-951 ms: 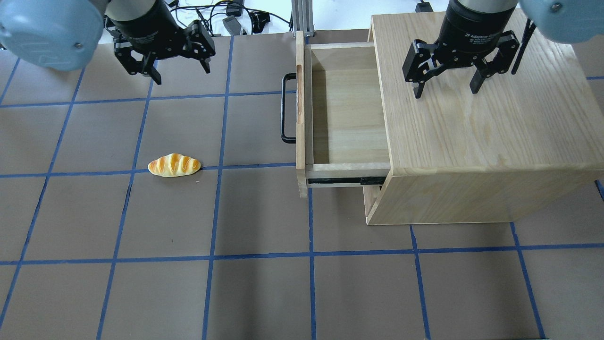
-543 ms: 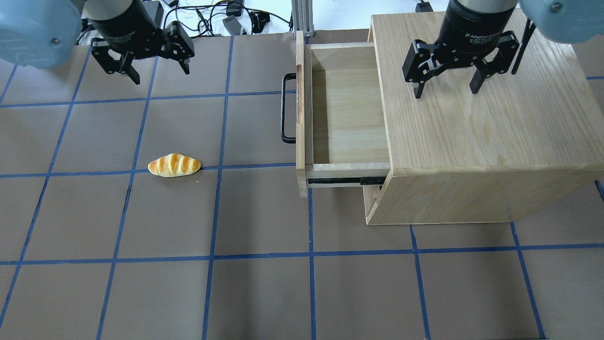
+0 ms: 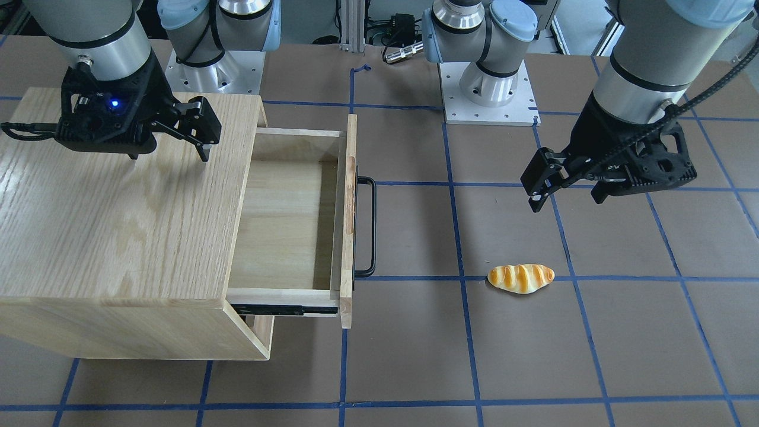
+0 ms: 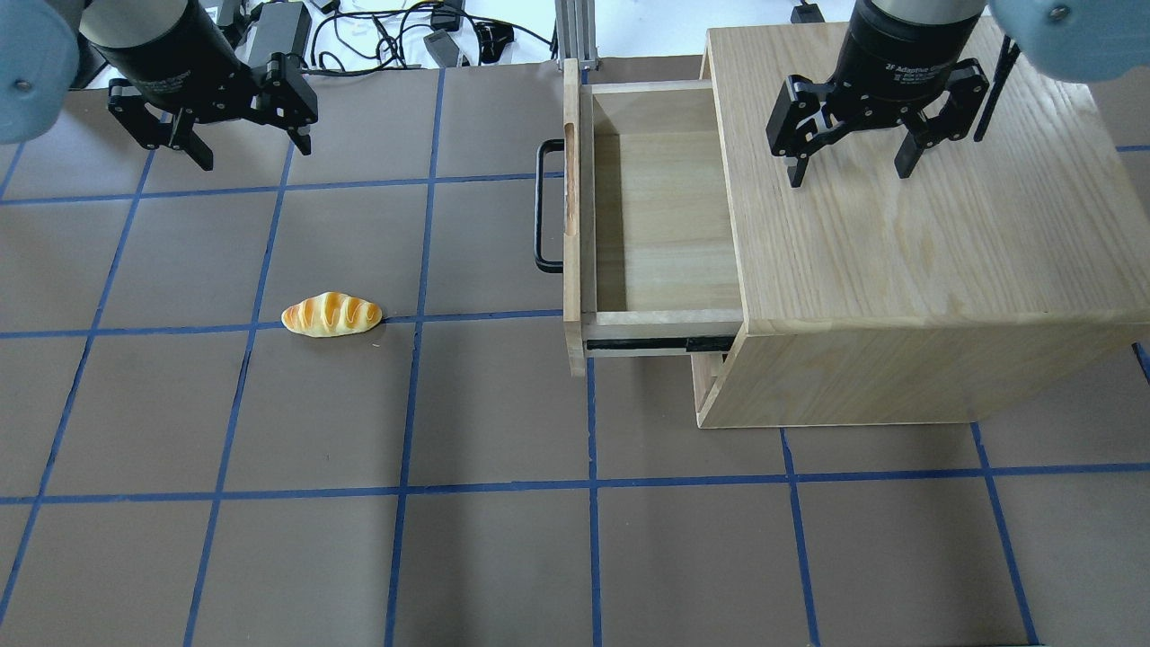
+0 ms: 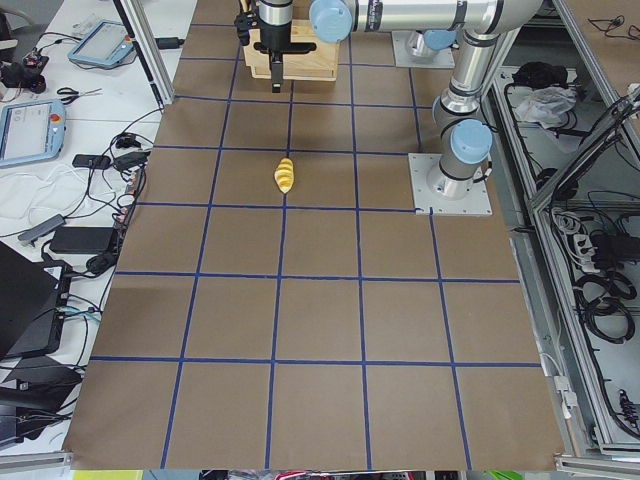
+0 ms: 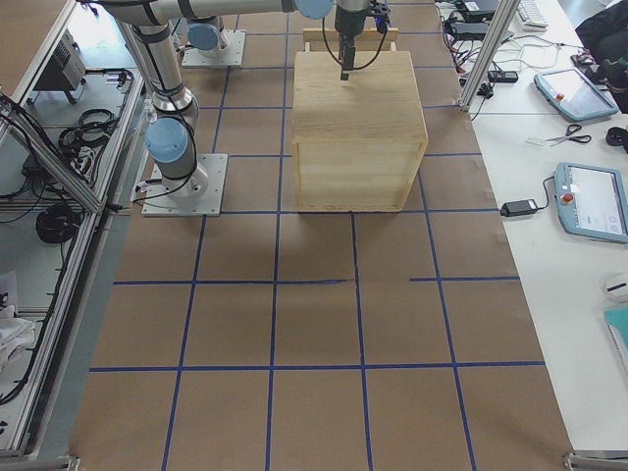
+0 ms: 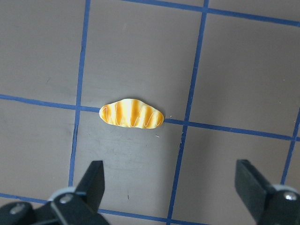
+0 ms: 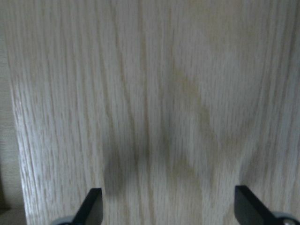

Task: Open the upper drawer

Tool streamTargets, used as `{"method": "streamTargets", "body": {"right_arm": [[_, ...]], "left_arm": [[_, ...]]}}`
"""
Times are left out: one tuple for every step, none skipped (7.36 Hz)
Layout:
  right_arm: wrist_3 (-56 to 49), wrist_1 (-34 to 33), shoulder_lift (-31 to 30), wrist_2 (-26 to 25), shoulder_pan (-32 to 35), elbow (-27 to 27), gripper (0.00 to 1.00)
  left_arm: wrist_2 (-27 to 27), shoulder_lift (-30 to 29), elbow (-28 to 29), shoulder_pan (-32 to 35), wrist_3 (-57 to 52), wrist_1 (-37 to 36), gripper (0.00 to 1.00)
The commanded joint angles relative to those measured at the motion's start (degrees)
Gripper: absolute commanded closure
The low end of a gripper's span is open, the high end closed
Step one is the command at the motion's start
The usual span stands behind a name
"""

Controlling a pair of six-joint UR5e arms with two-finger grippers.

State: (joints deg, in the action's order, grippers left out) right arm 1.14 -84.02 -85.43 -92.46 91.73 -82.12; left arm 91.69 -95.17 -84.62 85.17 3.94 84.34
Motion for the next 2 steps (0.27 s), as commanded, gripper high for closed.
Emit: {"method": "streamTargets", "body": {"right_arm": [[0.0,0.0,0.0,0.0,0.0,0.0,0.00],[-0.1,0.0,0.0,0.0,-0.1,0.0,0.00]], "left_arm": [[0.0,0.3,-0.2,-0.1,-0.1,0.0,0.00],[0.0,0.3,-0.2,0.0,-0.1,0.0,0.00]]}}
